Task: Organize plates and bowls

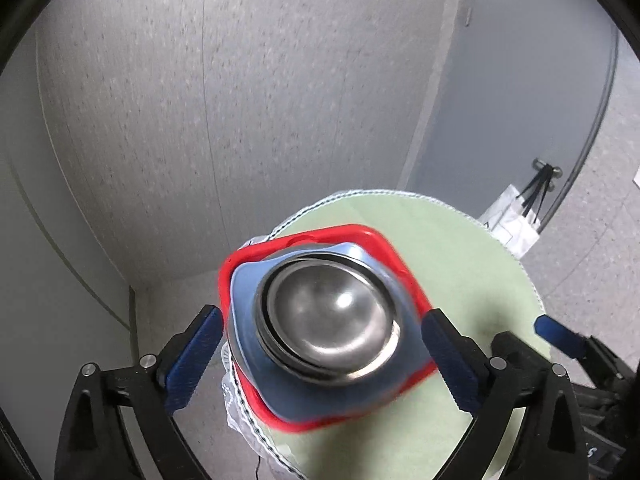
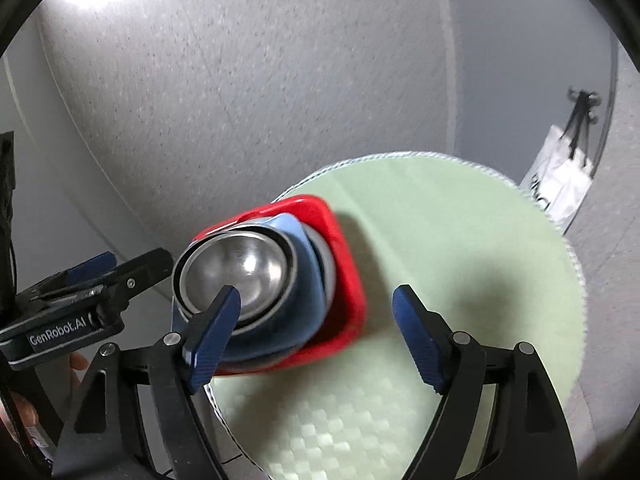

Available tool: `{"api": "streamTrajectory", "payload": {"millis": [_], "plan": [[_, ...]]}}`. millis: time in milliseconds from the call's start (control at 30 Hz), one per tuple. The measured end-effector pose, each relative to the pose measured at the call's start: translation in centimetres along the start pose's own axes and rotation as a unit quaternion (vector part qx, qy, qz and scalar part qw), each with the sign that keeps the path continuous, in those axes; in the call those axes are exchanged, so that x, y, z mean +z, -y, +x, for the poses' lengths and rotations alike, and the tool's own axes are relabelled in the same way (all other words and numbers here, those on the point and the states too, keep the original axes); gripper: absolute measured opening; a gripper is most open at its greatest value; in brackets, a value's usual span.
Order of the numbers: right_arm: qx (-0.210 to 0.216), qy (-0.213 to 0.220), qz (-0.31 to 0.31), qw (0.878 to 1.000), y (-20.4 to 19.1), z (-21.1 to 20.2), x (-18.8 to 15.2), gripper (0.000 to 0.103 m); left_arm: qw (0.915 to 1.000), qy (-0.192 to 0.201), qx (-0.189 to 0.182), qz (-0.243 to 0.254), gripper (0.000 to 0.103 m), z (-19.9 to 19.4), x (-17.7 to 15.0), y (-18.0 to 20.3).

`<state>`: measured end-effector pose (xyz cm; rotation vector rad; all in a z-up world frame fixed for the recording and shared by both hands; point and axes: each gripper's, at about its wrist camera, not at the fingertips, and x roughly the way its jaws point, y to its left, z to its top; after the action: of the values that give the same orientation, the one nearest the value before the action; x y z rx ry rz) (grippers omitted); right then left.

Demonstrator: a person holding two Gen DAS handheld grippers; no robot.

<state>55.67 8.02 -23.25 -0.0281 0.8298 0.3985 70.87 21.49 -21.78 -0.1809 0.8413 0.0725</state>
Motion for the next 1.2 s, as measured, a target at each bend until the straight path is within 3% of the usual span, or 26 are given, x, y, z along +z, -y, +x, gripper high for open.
{"api": "streamTrajectory", "payload": {"millis": [100,300,600,767,900,1200], "plan": [[-0.006,0.021,-0.001,1.000,0.8,-3.2,-0.7,0.087,0.9996,0.025,-0.007,0.007,0.103,-3.0,-2.2,1.7],[-0.017,0.047,-0.002,0.999,3.3,-9.9,-3.6,0.089,0.9985,0.052,-0.012,0.010,0.103,-9.4,-6.9,5.6],[-0.046,0.099,-0.014,0.994,6.9,-23.0,-10.2,0.103,0.9931,0.114,-0.005,0.026,0.103,-22.2,-17.0,12.6],[-0.059,0.128,-0.015,0.990,8.2,-30.0,-13.6,0.103,0.9897,0.138,0.001,0.039,0.103,-29.0,-22.9,15.9],[-0.071,0.151,-0.018,0.986,8.7,-35.2,-16.2,0.103,0.9863,0.160,0.001,0.040,0.103,-34.1,-27.1,17.4],[-0.094,0.182,-0.017,0.979,7.5,-42.1,-20.7,0.103,0.9813,0.185,-0.025,0.045,0.103,-42.5,-34.2,17.4]]}}
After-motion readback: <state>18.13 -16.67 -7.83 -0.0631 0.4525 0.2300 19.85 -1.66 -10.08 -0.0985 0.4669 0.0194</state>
